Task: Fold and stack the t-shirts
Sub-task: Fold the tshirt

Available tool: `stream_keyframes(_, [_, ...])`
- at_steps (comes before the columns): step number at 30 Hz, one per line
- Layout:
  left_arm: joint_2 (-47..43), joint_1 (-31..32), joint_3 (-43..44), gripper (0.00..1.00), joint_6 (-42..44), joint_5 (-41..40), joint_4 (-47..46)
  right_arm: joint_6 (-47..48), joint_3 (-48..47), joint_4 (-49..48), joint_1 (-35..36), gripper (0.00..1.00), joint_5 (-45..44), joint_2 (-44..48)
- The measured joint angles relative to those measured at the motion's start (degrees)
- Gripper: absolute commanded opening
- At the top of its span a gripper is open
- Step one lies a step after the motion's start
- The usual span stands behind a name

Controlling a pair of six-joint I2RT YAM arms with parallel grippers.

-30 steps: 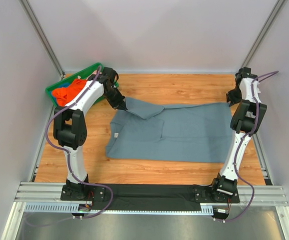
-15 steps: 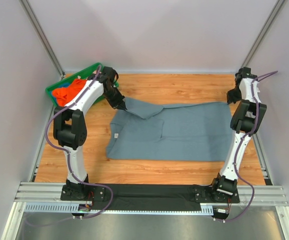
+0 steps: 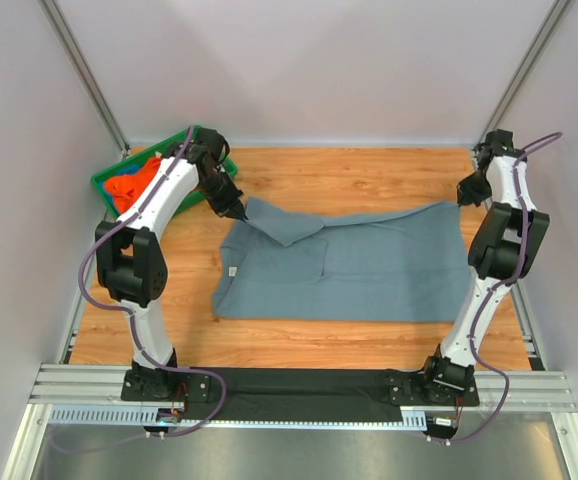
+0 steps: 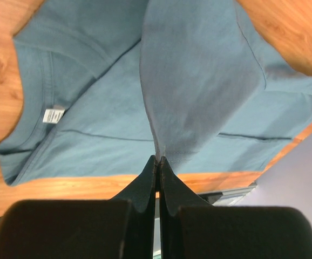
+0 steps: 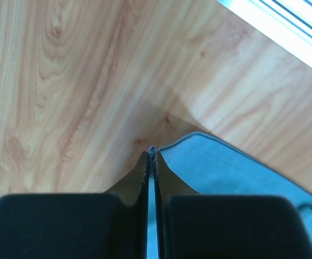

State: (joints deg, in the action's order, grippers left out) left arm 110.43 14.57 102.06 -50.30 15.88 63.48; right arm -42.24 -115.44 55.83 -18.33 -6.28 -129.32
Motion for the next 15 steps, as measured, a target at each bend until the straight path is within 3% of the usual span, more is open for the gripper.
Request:
stream_keyframes(8, [-7.15, -0.04, -4.85, 0.00, 2.10, 0.85, 2.80, 5.35, 12.55, -0.61, -0.35, 0.00, -1.84, 10.19])
stream_keyframes(15, [-12.41, -0.09, -10.47, 0.00, 4.72, 2.05, 4.72, 8.59, 22.60, -1.55, -0.98, 0.00, -1.07, 13.38])
